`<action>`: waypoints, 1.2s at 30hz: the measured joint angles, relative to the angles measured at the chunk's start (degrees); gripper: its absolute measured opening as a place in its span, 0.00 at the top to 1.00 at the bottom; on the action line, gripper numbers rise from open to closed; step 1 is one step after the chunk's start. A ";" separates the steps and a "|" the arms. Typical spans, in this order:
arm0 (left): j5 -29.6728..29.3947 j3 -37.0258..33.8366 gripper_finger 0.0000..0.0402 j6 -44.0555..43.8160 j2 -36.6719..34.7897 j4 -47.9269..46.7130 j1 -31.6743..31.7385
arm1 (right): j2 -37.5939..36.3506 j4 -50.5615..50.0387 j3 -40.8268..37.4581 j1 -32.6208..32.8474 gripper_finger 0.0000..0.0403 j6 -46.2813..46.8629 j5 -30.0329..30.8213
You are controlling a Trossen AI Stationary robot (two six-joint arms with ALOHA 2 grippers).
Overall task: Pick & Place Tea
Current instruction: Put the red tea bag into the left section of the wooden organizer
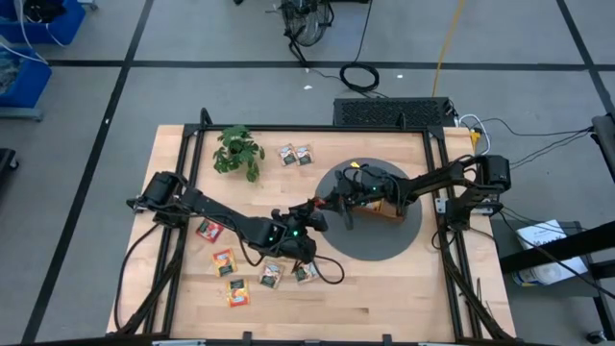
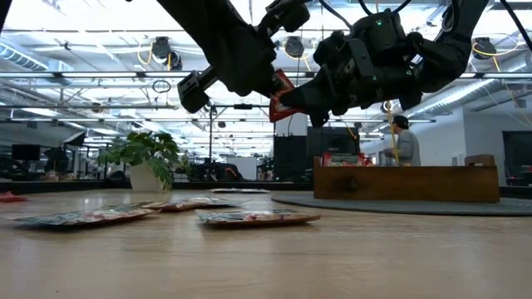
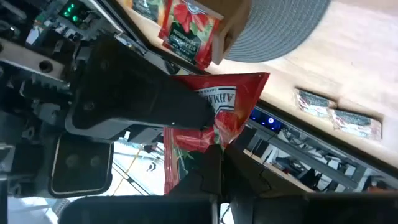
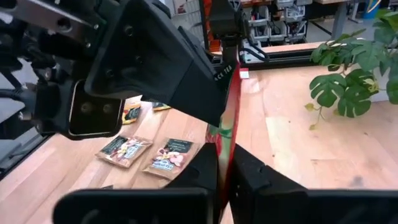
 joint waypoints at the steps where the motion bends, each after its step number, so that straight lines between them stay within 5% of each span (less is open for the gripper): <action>1: 0.01 0.00 0.96 -0.95 0.00 0.05 -0.04 | 0.00 -0.13 0.00 0.00 0.98 -0.05 0.00; 13: -2.32 -0.17 0.90 -26.16 -0.20 5.91 -0.12 | -0.15 -0.08 0.00 -0.28 0.99 -0.62 -0.09; 24: -11.55 -0.09 0.39 -33.34 -0.33 11.42 0.67 | -0.10 -0.86 0.00 -0.62 1.00 -0.64 1.16; 29: -18.42 0.06 0.24 -39.71 -2.54 16.06 -1.18 | -1.29 -8.82 -0.31 -1.71 1.00 -1.80 6.43; 36: -17.89 0.15 0.21 -70.64 -14.20 -4.66 -3.01 | -5.82 -15.24 -1.96 -1.11 1.00 -3.46 14.19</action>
